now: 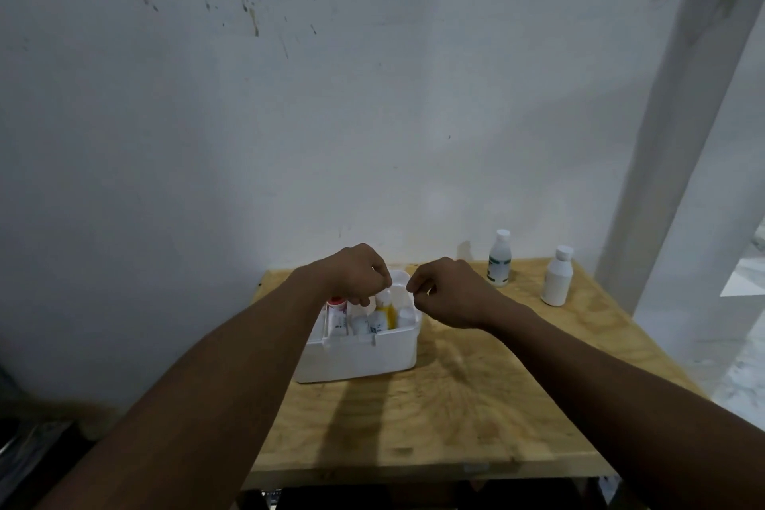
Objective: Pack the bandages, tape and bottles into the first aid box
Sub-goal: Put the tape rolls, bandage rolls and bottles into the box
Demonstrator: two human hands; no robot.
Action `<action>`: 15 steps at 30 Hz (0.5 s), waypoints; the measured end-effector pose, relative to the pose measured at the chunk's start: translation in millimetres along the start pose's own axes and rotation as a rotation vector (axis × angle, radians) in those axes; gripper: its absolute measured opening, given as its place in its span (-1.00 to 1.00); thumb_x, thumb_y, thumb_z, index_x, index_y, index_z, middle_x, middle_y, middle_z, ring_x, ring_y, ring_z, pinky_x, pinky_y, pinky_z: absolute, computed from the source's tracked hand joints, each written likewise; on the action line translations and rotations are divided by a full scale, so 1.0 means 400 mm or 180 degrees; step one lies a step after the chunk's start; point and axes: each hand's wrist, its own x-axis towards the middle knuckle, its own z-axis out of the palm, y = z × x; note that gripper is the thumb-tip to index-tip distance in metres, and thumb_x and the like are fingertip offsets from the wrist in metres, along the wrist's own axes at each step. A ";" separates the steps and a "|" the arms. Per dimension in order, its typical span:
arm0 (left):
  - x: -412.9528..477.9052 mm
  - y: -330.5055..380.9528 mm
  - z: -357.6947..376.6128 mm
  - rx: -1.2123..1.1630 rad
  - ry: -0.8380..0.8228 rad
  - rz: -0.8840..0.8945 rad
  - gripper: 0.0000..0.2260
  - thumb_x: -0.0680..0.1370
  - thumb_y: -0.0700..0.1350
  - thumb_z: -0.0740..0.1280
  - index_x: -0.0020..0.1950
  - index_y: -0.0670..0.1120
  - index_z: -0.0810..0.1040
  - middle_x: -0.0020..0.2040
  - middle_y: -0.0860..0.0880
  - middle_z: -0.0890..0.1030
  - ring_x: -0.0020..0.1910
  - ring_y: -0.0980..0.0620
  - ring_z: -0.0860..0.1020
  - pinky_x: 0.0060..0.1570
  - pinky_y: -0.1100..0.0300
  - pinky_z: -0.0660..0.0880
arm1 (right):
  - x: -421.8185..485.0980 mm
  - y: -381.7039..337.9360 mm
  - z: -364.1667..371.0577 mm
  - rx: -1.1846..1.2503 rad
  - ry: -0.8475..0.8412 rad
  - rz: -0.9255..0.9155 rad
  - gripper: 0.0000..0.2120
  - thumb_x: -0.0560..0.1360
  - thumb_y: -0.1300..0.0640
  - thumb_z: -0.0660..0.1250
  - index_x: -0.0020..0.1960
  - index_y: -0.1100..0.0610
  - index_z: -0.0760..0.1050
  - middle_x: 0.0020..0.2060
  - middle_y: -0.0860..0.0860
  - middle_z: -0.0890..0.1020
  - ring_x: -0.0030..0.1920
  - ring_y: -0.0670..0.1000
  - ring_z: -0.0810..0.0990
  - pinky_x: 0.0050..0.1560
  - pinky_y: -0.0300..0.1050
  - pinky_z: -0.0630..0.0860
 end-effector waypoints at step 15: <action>0.221 0.218 0.057 0.0768 0.0291 0.0747 -0.59 0.58 -0.08 0.29 0.44 -0.04 0.45 0.40 -0.10 0.47 0.33 -0.07 0.46 0.29 0.10 0.42 | 0.033 0.297 -0.180 -0.0504 0.1127 0.0909 -0.69 0.41 0.02 0.37 0.14 0.02 0.55 0.04 0.06 0.59 0.08 0.11 0.55 0.06 0.09 0.54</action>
